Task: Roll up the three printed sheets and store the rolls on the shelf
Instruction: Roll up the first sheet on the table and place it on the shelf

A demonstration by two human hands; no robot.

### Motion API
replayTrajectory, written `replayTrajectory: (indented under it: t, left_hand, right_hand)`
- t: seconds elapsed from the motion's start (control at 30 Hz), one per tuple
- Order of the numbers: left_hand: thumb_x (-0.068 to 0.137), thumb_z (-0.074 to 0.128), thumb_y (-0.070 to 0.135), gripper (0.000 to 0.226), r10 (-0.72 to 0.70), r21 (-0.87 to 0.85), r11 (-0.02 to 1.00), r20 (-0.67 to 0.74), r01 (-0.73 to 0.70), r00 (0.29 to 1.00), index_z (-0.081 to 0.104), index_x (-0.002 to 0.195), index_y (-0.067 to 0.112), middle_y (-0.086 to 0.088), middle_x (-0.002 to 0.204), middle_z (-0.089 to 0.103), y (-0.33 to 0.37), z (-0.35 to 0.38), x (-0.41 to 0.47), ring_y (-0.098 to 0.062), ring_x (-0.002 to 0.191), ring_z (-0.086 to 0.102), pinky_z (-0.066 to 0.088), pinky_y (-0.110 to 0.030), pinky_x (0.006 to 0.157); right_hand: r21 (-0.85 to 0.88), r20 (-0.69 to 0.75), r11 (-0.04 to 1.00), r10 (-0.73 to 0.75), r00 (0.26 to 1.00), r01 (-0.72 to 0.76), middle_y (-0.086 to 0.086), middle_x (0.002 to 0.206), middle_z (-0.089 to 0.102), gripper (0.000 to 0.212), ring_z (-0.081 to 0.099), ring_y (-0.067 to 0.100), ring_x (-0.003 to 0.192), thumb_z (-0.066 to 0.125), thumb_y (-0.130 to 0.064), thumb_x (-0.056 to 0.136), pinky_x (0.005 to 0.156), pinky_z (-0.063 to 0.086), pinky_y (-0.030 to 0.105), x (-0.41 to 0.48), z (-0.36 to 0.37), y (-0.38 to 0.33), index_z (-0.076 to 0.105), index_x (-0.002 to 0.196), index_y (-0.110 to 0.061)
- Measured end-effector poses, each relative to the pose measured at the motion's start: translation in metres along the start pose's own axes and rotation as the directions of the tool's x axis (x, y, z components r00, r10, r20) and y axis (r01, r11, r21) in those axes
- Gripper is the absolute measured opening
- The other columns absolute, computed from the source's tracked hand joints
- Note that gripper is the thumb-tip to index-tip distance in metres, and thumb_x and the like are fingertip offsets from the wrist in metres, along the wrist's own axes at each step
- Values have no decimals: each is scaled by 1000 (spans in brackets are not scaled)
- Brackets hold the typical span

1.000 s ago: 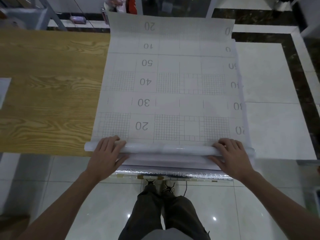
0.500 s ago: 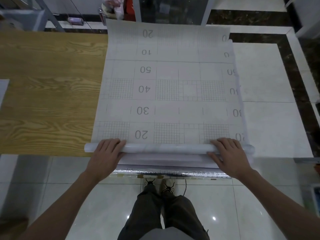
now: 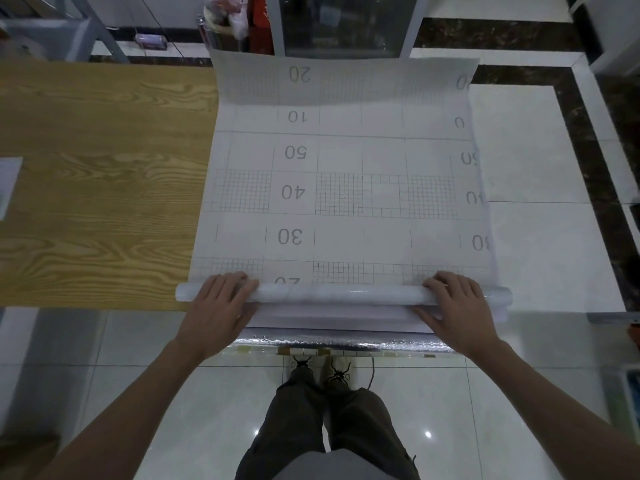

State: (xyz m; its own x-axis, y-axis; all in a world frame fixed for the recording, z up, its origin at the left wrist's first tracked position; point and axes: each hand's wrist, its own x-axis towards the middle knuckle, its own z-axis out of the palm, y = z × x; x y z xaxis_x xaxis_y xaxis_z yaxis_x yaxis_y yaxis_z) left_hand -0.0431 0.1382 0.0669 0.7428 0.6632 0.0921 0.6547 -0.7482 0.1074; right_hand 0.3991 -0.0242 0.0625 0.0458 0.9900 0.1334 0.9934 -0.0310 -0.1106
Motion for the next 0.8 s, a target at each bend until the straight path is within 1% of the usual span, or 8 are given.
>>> replayTrajectory:
  t: [0.07,0.17,0.3,0.4,0.5,0.6,0.7,0.8]
  left_hand:
    - [97,47,32,41,-18,16,1000,-6,18,1000,56,130,10,-16,116,57,-1,0,1,-35,102,56,43,-47,94]
    - [101,41,27,39,-17,22,1000,-23,17,1000,55,130,6,-16,112,60,0,1,4,-36,97,59,43,-46,92]
    - [101,43,29,32,9,-18,1000,-11,-9,1000,58,122,9,-13,115,60,-3,-3,6,-34,99,58,43,-45,94]
    - [98,43,29,39,-5,-26,1000,28,5,1000,57,130,11,-17,121,58,-9,-5,7,-35,106,56,44,-48,96]
    - [102,34,31,45,-28,-24,999,76,30,997,52,137,9,-16,118,61,-14,-6,9,-34,101,60,43,-45,95]
    - [108,23,39,51,-51,-59,997,95,57,994,57,122,4,-15,112,68,-14,-7,10,-33,100,66,39,-40,98]
    - [105,31,38,48,-35,-71,996,136,45,990,60,122,4,-16,122,64,-18,-6,8,-35,117,59,39,-44,103]
    - [107,18,43,56,-44,-101,993,173,62,984,54,133,9,-15,134,57,-23,-9,6,-32,119,57,38,-42,102]
  right_hand:
    - [-11,-24,1000,-7,1000,7,13,110,61,46,58,34,98,61,-49,91,90,42,43,0,-1,-2,66,113,-9]
    - [-9,-3,1000,4,1000,-4,12,111,64,53,59,33,101,52,-51,95,93,43,43,1,-3,-5,63,122,-7]
    - [-2,-18,1000,19,1000,-19,10,110,65,50,60,32,102,64,-53,88,93,44,44,3,-2,-3,65,112,-10]
    - [-35,-35,999,17,999,-18,12,111,63,46,59,33,101,64,-50,90,91,43,44,6,-3,-3,66,111,-9]
    - [-62,-23,998,6,1000,-7,12,110,64,47,60,33,100,55,-48,96,91,43,44,8,-3,-5,65,116,-8]
    - [-46,11,999,23,1000,-22,11,113,66,51,63,32,102,57,-50,94,94,44,44,7,-1,-5,63,121,-7]
    - [-44,16,999,3,1000,-2,11,113,67,48,64,31,101,60,-49,93,94,45,43,6,-1,-5,64,116,-8]
    - [-38,15,999,19,1000,-18,11,112,66,45,63,32,101,60,-47,93,96,46,42,6,-2,-6,63,114,-7]
